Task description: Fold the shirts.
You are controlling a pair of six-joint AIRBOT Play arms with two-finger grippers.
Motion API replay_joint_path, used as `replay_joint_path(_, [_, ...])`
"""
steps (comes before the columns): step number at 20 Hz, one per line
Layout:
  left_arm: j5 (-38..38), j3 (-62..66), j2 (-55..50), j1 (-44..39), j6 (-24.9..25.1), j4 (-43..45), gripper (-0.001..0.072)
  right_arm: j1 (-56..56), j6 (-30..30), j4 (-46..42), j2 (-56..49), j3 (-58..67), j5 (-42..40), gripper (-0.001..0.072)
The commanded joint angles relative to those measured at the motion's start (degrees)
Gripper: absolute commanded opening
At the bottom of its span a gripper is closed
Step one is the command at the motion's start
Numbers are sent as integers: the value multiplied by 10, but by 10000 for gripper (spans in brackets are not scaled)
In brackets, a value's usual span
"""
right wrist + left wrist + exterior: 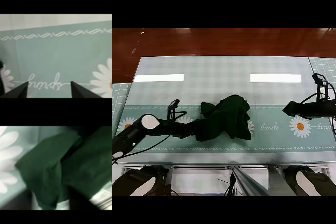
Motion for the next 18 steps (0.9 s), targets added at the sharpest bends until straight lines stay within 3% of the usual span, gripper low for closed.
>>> replay_joint_path(1, [17,-1,-37,0,54,-49,26,-3,-33,65,0,-15,32,609])
replay_joint_path(3, [9,-1,-34,0,58,-49,26,18,-86,85,0,-43,63,609])
replay_joint_path(5, [1,0,-33,0,67,-49,26,57,-87,112,0,-90,50,609])
replay_joint_path(8, [-10,0,-33,0,67,-49,26,131,-102,212,0,-153,-28,609])
replay_joint_path(14, [-17,0,-22,0,78,-49,26,287,-64,217,-10,-183,-195,607])
replay_joint_path(18, [-16,0,-7,0,84,-49,26,341,-58,270,-85,-183,-238,607])
